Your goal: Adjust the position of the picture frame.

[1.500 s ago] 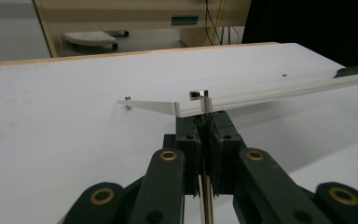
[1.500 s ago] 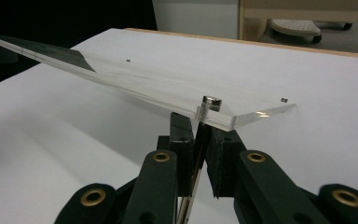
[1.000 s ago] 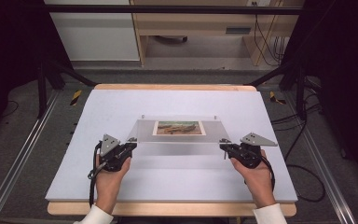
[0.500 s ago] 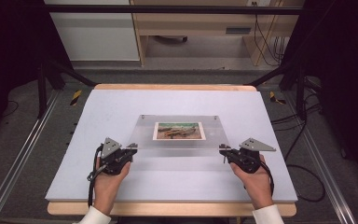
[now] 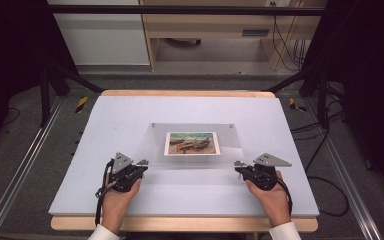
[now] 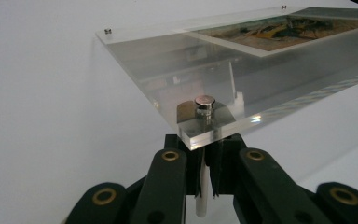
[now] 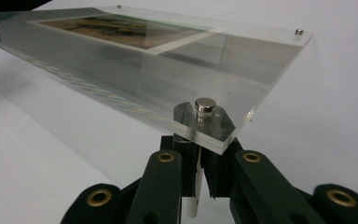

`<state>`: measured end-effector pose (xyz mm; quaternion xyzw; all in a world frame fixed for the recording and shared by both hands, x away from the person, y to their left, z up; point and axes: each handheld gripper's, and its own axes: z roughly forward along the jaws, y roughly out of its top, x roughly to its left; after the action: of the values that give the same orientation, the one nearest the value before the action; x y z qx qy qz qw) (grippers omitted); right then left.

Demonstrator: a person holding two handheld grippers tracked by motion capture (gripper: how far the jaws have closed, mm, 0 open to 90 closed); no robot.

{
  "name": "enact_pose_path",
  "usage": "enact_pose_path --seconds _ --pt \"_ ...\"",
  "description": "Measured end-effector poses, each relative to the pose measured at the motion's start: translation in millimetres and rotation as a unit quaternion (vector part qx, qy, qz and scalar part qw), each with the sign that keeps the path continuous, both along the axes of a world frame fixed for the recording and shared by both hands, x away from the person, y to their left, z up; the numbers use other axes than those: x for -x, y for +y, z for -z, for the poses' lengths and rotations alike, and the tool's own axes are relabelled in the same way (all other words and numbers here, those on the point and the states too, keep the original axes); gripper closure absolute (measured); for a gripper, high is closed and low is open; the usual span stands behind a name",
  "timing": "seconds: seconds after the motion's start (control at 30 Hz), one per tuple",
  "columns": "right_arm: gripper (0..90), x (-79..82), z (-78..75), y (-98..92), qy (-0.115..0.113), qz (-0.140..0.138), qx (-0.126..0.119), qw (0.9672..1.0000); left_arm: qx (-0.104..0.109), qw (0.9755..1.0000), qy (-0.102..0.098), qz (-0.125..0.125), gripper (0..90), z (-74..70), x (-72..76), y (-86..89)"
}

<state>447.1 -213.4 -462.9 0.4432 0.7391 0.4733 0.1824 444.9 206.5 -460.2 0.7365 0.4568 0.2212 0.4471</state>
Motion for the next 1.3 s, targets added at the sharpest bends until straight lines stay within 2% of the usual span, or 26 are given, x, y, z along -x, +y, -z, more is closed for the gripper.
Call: enact_pose_path --seconds 0.63,1.3 --pt "84.4 1.1 7.8 3.0 0.018 0.002 0.027 0.9995 -0.024 0.9997 0.009 0.000 83.6 9.9 1.1 -3.9" --pt "84.4 0.1 10.0 2.7 0.025 0.001 0.031 0.9992 -0.033 0.9993 0.014 0.003 83.1 13.0 0.4 -5.5"
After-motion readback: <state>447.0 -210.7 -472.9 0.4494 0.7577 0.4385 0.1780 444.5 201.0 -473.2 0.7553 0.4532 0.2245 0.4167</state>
